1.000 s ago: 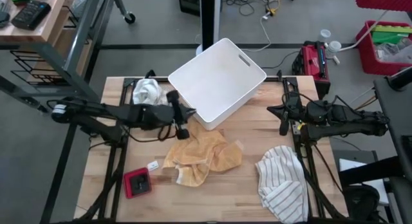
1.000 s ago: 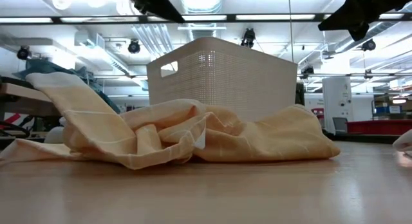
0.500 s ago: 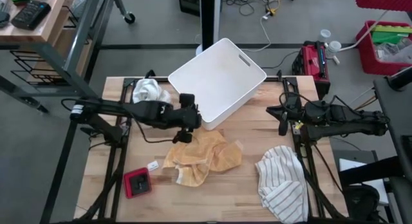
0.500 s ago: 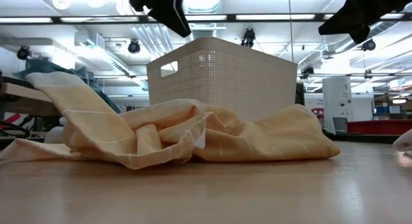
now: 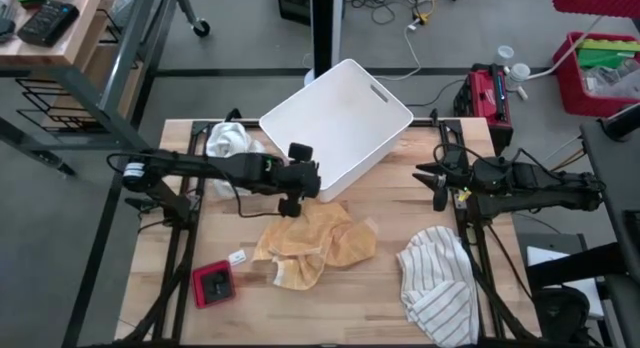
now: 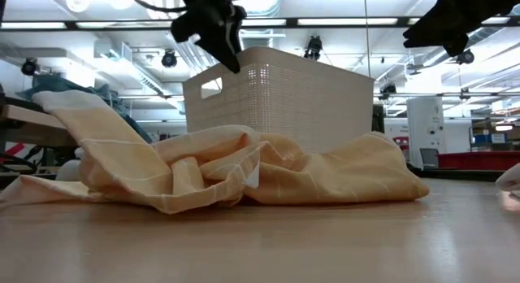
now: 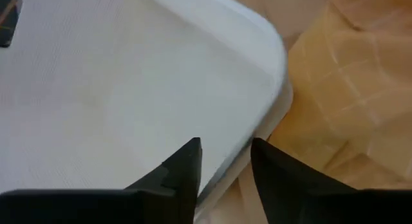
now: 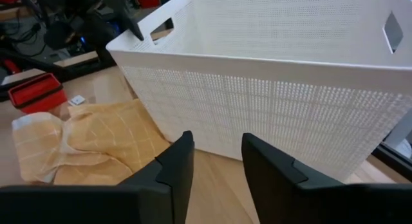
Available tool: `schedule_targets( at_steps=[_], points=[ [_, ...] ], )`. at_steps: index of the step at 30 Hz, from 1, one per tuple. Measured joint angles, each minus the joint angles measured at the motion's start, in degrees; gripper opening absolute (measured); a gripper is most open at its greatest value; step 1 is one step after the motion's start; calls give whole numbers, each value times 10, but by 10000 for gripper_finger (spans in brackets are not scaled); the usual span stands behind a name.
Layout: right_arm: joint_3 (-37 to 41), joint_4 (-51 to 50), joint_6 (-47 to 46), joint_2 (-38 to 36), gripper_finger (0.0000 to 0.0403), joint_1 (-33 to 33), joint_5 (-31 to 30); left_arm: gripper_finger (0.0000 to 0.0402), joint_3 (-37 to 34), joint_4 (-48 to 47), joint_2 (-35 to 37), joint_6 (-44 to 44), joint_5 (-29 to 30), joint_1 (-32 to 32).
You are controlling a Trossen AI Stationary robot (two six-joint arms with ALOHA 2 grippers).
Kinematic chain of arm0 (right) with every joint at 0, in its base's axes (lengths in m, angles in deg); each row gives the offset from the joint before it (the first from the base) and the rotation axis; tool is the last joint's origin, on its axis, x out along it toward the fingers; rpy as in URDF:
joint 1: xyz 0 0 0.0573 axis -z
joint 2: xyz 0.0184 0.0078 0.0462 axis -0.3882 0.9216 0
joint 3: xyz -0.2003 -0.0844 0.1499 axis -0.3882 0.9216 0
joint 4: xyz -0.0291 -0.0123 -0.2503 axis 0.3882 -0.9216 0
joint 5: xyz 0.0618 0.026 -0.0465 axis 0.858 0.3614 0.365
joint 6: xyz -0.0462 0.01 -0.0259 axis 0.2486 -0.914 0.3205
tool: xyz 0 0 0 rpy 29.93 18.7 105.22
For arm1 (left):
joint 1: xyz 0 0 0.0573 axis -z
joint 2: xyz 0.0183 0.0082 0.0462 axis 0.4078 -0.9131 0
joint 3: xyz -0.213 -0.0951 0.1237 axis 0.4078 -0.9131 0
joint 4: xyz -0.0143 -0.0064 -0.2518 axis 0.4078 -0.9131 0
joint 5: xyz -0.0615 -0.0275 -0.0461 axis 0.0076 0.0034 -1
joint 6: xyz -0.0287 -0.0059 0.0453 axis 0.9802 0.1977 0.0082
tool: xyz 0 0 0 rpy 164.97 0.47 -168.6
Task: Fold towel
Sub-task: Move the white laundry bin to the top right of the table
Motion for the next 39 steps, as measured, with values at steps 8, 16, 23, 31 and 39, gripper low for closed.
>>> schedule_targets(
  at_steps=[8,16,23,31,39],
  points=[
    [0,0,1,-1,137,0,0,16,-1,7,0,-181,-25,1],
    [0,7,10,-1,123,0,0,26,3,8,3,-231,-19,-2],
    [0,53,79,18,108,0,-2,4,3,6,3,-287,-39,-1],
    [-67,54,245,113,111,0,-5,1,3,12,4,-331,-76,0],
    [-239,-80,309,273,158,0,-5,4,3,22,4,-348,-88,0]
  ],
)
